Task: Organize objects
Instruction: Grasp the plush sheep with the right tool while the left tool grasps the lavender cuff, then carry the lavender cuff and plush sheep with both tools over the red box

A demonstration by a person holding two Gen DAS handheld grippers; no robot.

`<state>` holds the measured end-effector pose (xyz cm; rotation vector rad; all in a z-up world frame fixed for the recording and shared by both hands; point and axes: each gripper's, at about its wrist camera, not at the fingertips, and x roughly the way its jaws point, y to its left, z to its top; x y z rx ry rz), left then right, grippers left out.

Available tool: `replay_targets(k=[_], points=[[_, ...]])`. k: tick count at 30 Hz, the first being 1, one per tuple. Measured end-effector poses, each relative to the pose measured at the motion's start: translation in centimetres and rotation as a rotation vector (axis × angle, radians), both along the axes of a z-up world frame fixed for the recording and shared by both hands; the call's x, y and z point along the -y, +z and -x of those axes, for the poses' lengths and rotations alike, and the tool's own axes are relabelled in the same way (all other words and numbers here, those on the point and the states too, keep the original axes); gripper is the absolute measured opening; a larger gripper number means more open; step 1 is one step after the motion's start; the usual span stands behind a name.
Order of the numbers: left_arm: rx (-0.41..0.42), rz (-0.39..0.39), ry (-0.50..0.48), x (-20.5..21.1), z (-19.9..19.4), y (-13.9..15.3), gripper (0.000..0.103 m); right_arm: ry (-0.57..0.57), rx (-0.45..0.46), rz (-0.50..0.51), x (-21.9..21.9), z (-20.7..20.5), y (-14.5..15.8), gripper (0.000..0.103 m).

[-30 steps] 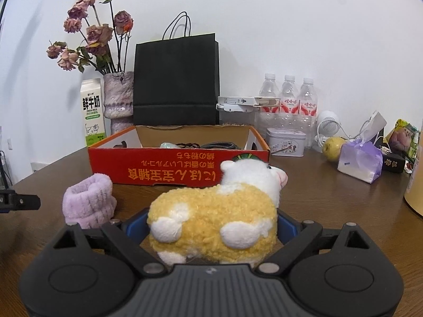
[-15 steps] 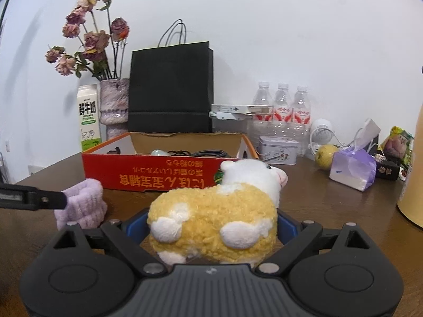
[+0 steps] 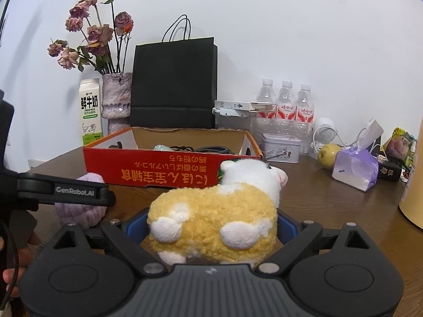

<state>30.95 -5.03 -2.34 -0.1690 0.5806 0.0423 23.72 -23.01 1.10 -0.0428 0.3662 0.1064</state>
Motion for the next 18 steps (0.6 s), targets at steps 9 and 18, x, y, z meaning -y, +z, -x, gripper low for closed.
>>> replay_targets(k=[9, 18], points=[[0.007, 0.001, -0.044, -0.5, 1.7, 0.2, 0.032, 0.007, 0.007, -0.024, 0.3, 0.1, 0.1, 0.094], [0.070, -0.025, -0.019, -1.8, 5.2, 1.0, 0.032, 0.013, 0.027, -0.044, 0.5, 0.3, 0.1, 0.094]])
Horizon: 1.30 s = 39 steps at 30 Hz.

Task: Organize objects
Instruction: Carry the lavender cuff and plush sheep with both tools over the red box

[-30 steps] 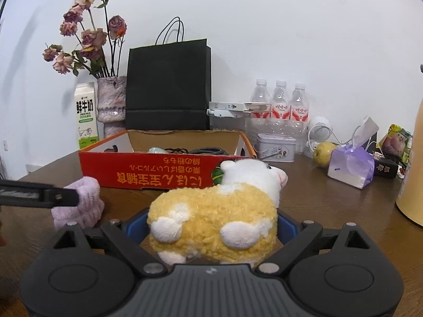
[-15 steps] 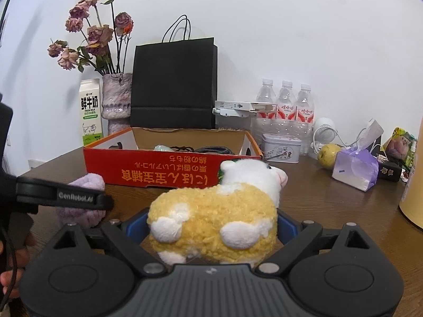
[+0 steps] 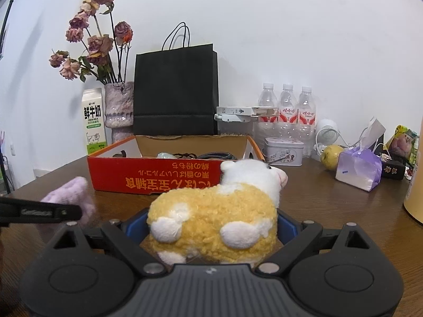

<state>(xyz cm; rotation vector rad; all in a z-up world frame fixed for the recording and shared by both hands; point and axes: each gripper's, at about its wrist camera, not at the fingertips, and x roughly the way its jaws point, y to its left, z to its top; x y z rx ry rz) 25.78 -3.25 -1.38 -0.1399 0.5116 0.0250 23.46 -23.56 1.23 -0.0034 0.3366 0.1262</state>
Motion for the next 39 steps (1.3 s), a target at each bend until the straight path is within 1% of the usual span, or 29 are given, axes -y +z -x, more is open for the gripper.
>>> replay_targets(k=[3, 7, 10, 18, 28, 31, 35, 39], points=[[0.031, -0.013, 0.013, -0.5, 1.4, 0.2, 0.032, -0.009, 0.013, 0.002, 0.0, 0.2, 0.1, 0.094], [0.080, -0.059, 0.043, -0.6, 3.0, 0.5, 0.032, -0.021, 0.051, 0.040, -0.6, 0.8, 0.2, 0.094], [0.074, -0.064, 0.047, -0.8, 3.4, 0.4, 0.032, -0.014, 0.068, 0.064, -1.1, 1.5, 0.3, 0.094], [0.075, -0.088, 0.041, -0.6, 4.0, 0.3, 0.032, 0.003, 0.076, 0.062, -1.9, 2.9, 0.4, 0.094], [0.080, -0.131, 0.033, 0.5, 3.3, 0.4, 0.032, -0.011, 0.090, 0.074, -2.8, 2.8, 0.4, 0.094], [0.083, -0.146, 0.052, 0.9, 2.7, 0.5, 0.032, -0.022, 0.098, 0.065, -3.2, 2.3, 0.4, 0.094], [0.089, -0.141, 0.071, 1.0, 1.8, 0.6, 0.032, -0.037, 0.118, 0.067, -3.7, 1.5, 0.5, 0.094], [0.094, -0.146, 0.085, 1.0, 0.8, 0.6, 0.032, -0.040, 0.118, 0.065, -4.2, 0.3, 0.5, 0.094]])
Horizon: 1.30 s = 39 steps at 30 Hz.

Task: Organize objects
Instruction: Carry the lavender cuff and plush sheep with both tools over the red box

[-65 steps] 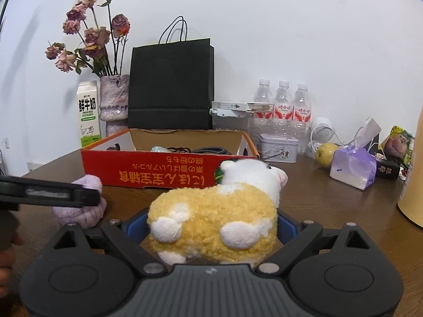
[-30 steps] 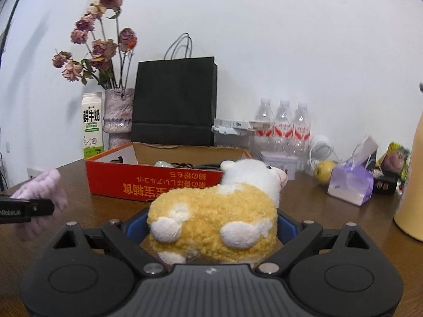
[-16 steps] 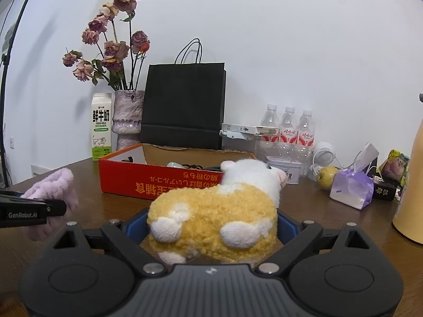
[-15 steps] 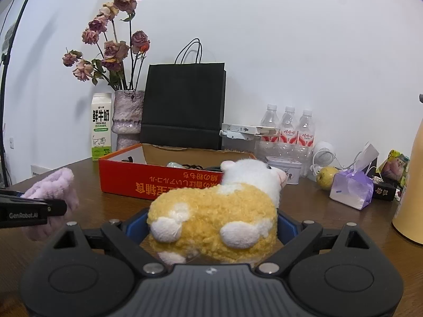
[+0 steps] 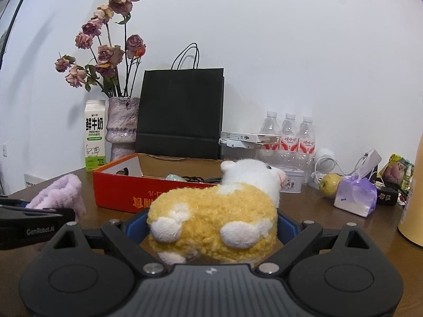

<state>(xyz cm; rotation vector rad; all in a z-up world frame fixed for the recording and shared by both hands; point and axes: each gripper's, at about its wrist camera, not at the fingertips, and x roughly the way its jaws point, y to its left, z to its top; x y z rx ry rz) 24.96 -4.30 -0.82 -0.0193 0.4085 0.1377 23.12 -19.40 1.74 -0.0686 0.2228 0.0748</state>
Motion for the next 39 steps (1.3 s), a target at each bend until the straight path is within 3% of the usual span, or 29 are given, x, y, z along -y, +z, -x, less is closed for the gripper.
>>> replay_targets(k=[13, 39], points=[[0.034, -0.024, 0.017, 0.4, -3.7, 0.2, 0.033, -0.008, 0.003, -0.019, -0.5, -3.9, 0.0, 0.094], [0.145, 0.063, -0.017, -1.0, -13.8, 3.4, 0.033, 0.067, 0.055, -0.086, -1.0, -14.7, 2.6, 0.094]])
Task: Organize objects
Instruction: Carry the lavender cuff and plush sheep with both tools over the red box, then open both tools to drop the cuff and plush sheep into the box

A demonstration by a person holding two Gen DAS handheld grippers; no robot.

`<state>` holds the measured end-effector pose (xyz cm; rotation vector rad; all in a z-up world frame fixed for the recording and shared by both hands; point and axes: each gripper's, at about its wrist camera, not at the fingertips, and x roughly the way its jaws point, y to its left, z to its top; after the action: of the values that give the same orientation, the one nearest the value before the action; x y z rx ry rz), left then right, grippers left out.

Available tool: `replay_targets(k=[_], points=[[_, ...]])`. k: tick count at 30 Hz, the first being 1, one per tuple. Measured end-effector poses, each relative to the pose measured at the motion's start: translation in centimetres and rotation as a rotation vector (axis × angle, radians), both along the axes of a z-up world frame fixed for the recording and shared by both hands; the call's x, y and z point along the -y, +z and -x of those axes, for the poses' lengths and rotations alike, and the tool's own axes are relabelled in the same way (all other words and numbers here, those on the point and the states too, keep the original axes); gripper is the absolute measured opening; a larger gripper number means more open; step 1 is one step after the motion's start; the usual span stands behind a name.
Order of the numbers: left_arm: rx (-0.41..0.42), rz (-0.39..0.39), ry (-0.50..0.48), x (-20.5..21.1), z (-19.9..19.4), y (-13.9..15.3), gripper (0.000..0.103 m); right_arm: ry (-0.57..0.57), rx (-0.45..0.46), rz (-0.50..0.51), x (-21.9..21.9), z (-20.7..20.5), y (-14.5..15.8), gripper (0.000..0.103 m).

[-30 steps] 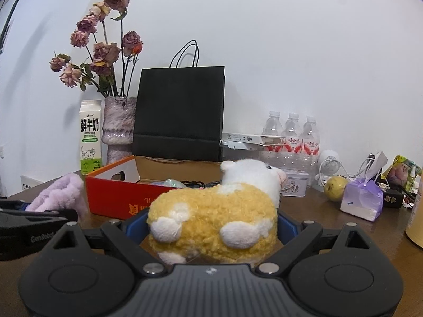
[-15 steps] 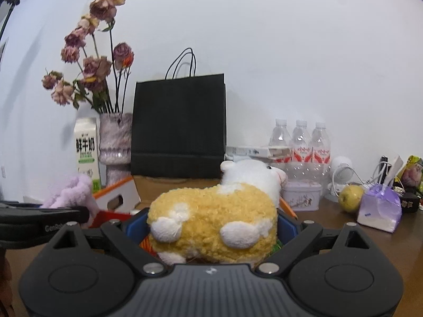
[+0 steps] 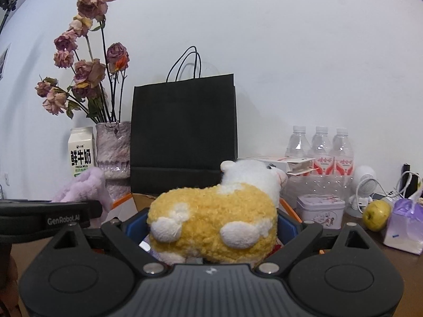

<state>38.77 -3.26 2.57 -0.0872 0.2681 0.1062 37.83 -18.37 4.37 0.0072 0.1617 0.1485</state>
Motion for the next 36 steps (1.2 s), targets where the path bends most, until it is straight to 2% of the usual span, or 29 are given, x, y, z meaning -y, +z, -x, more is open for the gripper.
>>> replay_targets(k=[13, 26, 36], points=[[0.009, -0.011, -0.034, -0.2, -4.5, 0.0, 0.033, 0.025, -0.009, 0.006, -0.2, -4.9, 0.0, 0.094], [-0.036, 0.003, -0.072, -0.9, -8.6, -0.4, 0.033, 0.029, -0.062, 0.046, -0.6, -9.1, -0.6, 0.094], [-0.072, 0.021, -0.102, -1.0, -10.3, -0.8, 0.033, 0.013, -0.106, 0.047, -0.5, -10.7, -1.1, 0.094]])
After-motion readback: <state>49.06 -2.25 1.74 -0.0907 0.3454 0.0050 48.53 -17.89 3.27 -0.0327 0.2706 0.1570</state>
